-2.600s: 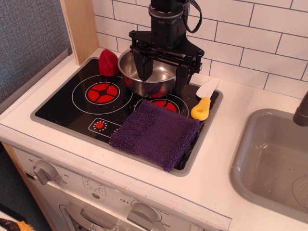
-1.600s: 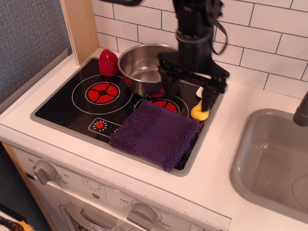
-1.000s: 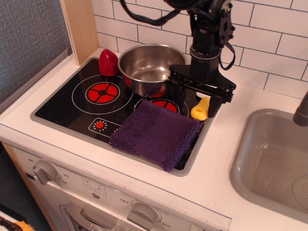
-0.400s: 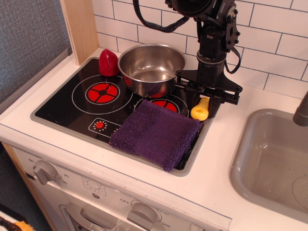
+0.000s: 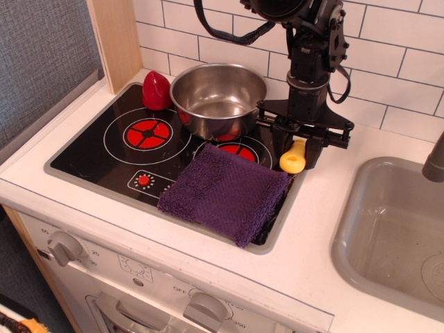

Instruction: Pick up the yellow utensil and move it to the lower left corner of the stovetop.

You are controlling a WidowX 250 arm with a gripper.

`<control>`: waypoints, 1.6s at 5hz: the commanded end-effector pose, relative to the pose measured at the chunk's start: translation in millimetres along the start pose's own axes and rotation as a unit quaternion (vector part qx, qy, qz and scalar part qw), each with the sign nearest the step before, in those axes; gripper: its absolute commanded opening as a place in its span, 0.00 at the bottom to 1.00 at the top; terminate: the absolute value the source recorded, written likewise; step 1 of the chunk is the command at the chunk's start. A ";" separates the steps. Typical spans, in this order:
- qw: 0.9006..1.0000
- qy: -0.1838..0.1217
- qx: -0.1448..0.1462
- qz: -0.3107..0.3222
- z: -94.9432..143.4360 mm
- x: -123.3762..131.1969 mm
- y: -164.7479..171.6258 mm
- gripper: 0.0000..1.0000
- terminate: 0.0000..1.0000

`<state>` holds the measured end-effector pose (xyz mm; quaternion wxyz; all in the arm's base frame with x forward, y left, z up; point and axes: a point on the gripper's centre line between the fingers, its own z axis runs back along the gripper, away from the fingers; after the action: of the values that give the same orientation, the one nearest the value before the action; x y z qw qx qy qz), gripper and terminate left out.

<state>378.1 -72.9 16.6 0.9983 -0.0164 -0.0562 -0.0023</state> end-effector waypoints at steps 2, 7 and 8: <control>0.991 -0.126 -0.011 -0.041 130.3 -14.6 15.4 0.00 0.00; 0.992 -0.044 0.119 0.019 101.4 -131.7 221.3 0.00 0.00; 0.992 -0.012 0.124 0.004 63.6 -114.6 232.4 0.00 0.00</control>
<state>254.8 162.4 38.5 0.9948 0.0911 -0.0452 0.0091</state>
